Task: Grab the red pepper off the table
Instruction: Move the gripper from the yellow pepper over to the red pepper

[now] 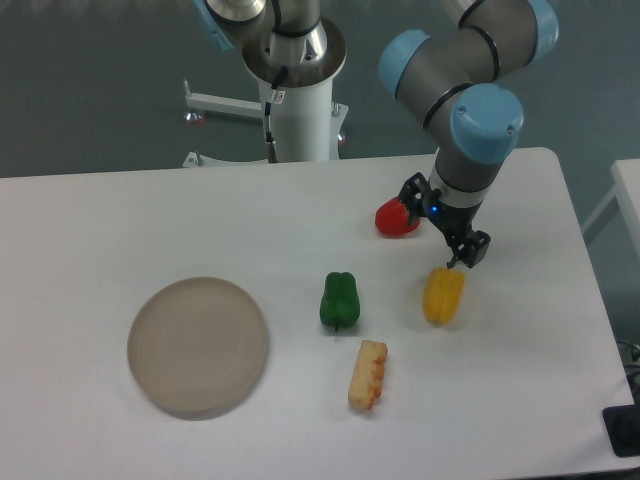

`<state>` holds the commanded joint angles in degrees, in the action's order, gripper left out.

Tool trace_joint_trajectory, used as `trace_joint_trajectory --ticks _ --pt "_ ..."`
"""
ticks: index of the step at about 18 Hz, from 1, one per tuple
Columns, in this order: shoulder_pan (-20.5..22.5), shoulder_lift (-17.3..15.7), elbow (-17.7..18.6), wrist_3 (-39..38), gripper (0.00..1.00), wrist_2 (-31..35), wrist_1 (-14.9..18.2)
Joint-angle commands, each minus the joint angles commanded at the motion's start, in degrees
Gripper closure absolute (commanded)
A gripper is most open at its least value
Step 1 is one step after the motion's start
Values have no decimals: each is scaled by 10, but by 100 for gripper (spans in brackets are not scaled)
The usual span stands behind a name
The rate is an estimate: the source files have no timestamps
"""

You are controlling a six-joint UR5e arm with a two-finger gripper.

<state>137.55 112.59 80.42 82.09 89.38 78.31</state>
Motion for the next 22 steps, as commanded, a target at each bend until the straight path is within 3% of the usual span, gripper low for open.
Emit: trace_joint_trajectory --ticks 5,10,14,18,22 --pt "4 -2 7 11 0 0 -3" --pt "18 -30 67 64 0 0 -7" --pt "31 -64 151 140 0 0 -71" --pt "31 -79 201 165 0 0 -87" --pt "29 -84 243 188 0 1 -134"
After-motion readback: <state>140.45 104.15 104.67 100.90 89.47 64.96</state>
